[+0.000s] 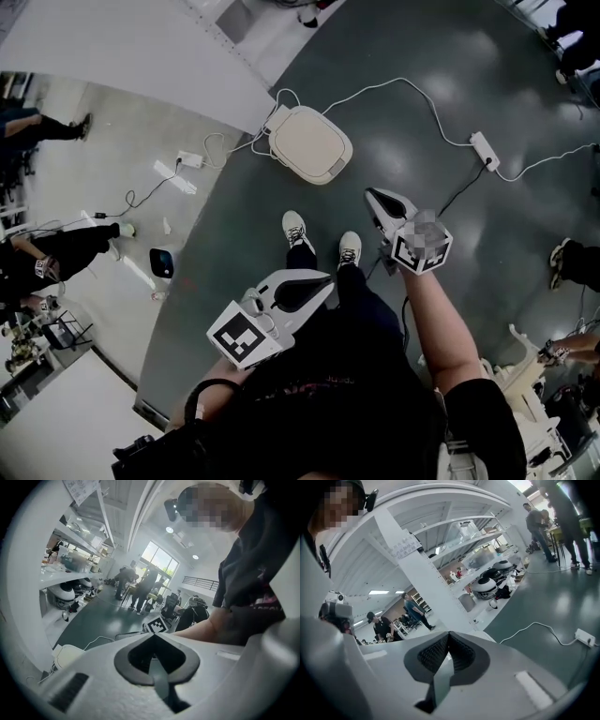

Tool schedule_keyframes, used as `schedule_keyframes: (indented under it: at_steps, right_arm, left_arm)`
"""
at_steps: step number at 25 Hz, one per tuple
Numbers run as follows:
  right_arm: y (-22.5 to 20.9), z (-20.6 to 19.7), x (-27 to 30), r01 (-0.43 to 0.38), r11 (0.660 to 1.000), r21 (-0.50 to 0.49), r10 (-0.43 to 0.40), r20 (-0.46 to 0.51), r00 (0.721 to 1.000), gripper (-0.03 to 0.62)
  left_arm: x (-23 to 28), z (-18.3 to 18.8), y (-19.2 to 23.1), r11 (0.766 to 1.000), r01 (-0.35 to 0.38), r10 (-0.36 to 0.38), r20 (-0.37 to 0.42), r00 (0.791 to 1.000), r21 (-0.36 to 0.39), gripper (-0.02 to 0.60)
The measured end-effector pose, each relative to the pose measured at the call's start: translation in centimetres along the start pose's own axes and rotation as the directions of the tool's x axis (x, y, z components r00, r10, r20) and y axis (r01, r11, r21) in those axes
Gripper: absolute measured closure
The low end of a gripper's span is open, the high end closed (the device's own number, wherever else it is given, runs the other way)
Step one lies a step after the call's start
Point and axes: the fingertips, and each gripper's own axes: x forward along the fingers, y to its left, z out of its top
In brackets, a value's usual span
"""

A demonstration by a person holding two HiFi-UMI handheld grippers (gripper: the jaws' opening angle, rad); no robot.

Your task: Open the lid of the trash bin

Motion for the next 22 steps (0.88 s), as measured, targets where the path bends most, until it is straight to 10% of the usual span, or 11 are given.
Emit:
schedule_keyframes:
  at_steps: [22]
  right_arm:
    - [-15.2,-17.3,15.6,0.272,0.912,0.306,-0.171,-0.318,0.932,0.473]
  left_arm:
    - [2.4,-10.2,11.4,0.992,0.119,-0.123,-0.168,0.978,-0.036,0.58]
